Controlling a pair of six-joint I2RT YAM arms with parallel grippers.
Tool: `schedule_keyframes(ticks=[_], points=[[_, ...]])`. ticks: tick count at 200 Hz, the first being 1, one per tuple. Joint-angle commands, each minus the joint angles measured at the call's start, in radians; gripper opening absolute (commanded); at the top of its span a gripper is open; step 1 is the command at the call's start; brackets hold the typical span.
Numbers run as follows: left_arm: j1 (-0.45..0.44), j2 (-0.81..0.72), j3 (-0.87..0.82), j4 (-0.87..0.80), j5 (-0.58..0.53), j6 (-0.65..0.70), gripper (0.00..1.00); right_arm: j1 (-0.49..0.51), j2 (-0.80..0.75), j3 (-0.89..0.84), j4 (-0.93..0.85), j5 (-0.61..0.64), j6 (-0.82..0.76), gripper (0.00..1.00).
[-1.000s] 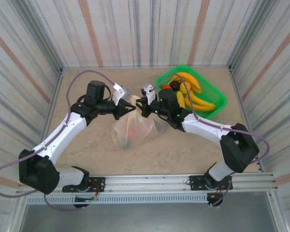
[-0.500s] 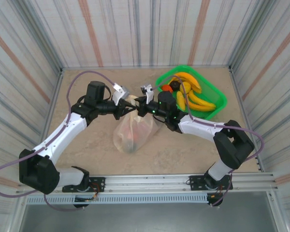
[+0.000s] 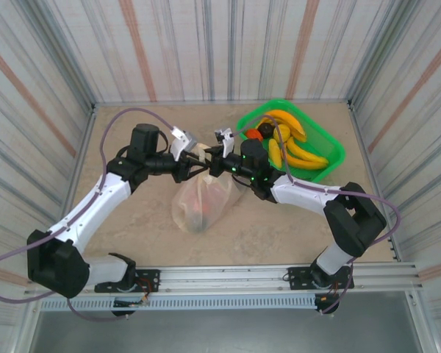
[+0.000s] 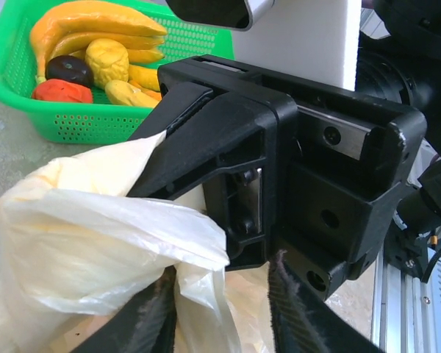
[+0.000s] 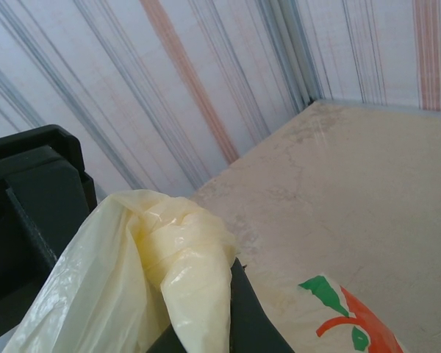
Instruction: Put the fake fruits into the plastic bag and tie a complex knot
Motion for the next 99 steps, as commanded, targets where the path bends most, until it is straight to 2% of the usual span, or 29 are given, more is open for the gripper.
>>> schedule_keyframes(ticks=[1, 69, 99], points=[[-0.002, -0.049, -0.012, -0.031, -0.029, 0.033, 0.45, 0.014, 0.007, -0.011, 0.035, -0.028, 0.006, 0.0], [0.075, -0.227, -0.048, -0.073, -0.023, 0.044, 0.63, 0.015, 0.003, -0.004, 0.012, -0.036, -0.018, 0.0], [0.139, -0.337, -0.09, -0.027, -0.012, 0.01, 0.69, 0.014, 0.003, 0.001, 0.004, -0.041, -0.023, 0.0]])
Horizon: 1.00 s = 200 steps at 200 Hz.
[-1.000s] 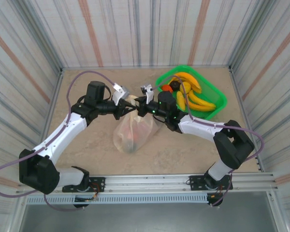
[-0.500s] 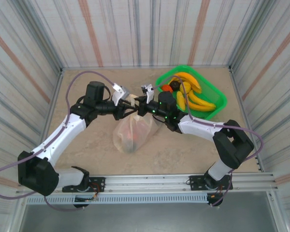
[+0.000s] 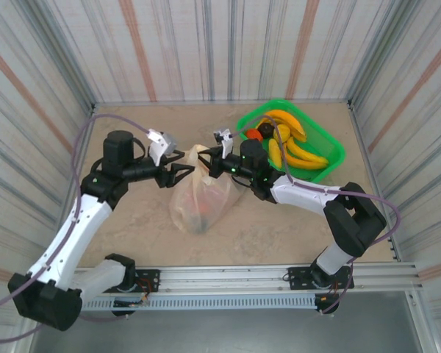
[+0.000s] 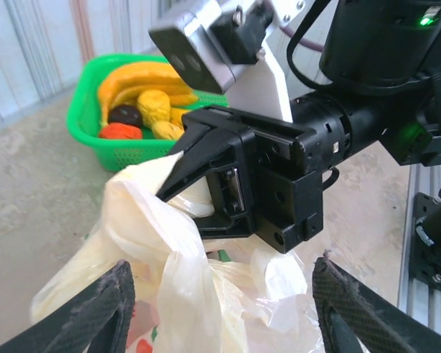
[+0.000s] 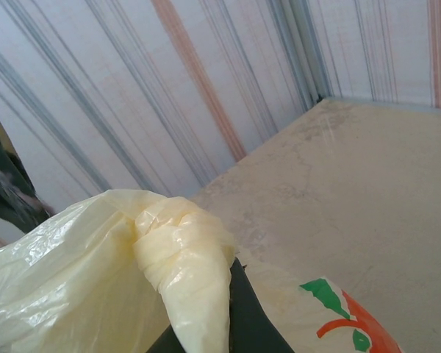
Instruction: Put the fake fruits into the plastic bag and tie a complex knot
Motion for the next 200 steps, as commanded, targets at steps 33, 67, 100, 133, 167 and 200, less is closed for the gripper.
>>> schedule_keyframes(ticks=[33, 67, 100, 133, 167, 200], points=[[0.131, -0.124, -0.09, 0.118, 0.005, -0.14, 0.7, 0.008, 0.004, 0.004, 0.002, -0.021, -0.023, 0.0], [0.207, -0.094, -0.169, 0.217, -0.062, -0.301, 0.68, 0.009, 0.003, 0.004, 0.001, -0.02, -0.024, 0.0], [0.252, -0.051, -0.284, 0.443, 0.038, -0.479, 0.67, 0.009, 0.001, 0.004, 0.0, -0.023, -0.025, 0.0], [0.253, -0.008, -0.335, 0.549, 0.081, -0.554, 0.64, 0.009, -0.002, 0.003, 0.0, -0.021, -0.027, 0.0], [0.253, 0.065, -0.37, 0.694, 0.149, -0.647, 0.61, 0.008, -0.002, 0.004, 0.001, -0.024, -0.028, 0.0], [0.243, 0.128, -0.37, 0.751, 0.18, -0.683, 0.61, 0.009, -0.004, 0.004, 0.001, -0.028, -0.028, 0.0]])
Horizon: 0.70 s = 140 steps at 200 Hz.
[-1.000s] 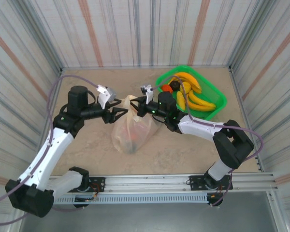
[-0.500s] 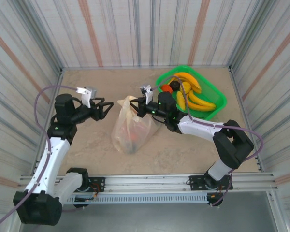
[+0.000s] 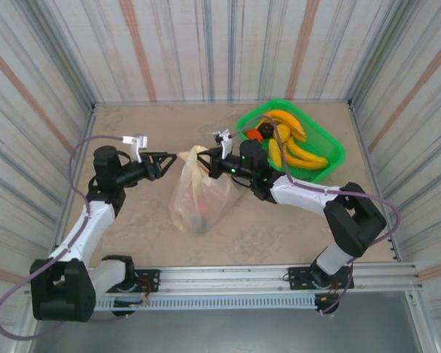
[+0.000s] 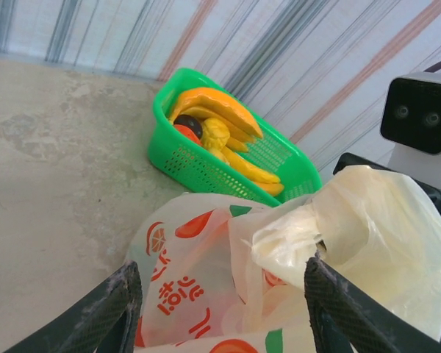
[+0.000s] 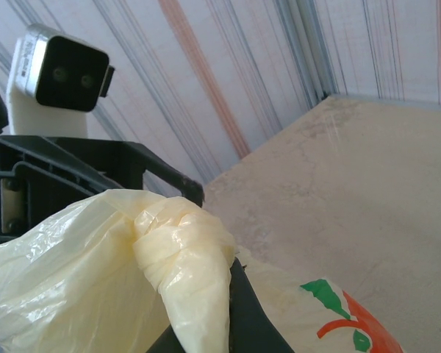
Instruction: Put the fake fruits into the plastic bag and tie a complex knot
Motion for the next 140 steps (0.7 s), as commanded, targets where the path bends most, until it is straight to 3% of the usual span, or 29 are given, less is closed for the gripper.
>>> schedule_keyframes(ticks=[1, 86, 140], points=[[-0.006, 0.045, -0.013, 0.116, 0.066, -0.068, 0.61, 0.007, -0.004, 0.004, 0.004, -0.02, -0.024, 0.0], [-0.086, 0.111, -0.004, 0.194, 0.091, -0.072, 0.59, 0.007, -0.005, 0.0, 0.004, -0.021, -0.024, 0.0], [-0.126, 0.151, 0.024, 0.185, 0.093, -0.055, 0.47, 0.007, -0.003, 0.001, 0.007, -0.023, -0.016, 0.0]])
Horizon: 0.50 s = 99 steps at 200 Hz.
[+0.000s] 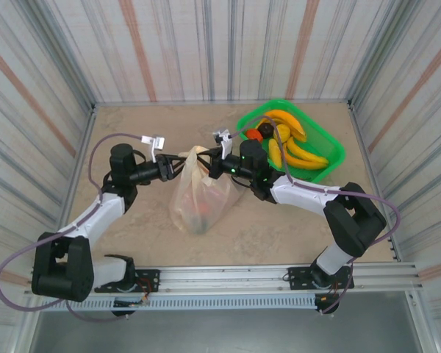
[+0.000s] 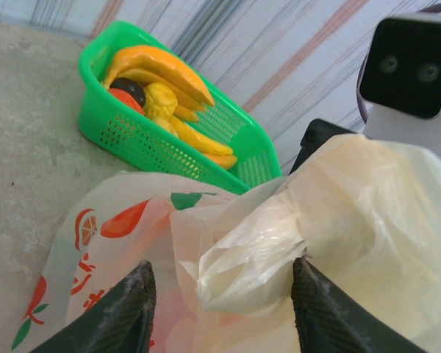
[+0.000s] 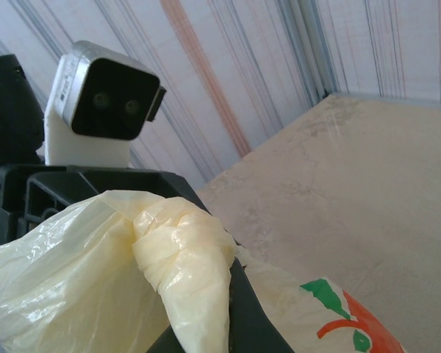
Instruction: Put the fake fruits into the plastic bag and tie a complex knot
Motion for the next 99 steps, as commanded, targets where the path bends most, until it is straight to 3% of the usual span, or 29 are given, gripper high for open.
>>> schedule_keyframes(ticks=[1, 99], points=[[-0.008, 0.01, 0.029, 0.03, 0.022, 0.015, 0.47, 0.007, -0.004, 0.0, 0.011, -0.019, -0.016, 0.0], [-0.017, -0.006, 0.035, 0.055, 0.055, 0.02, 0.27, 0.009, 0.006, 0.002, 0.018, -0.026, -0.006, 0.0]])
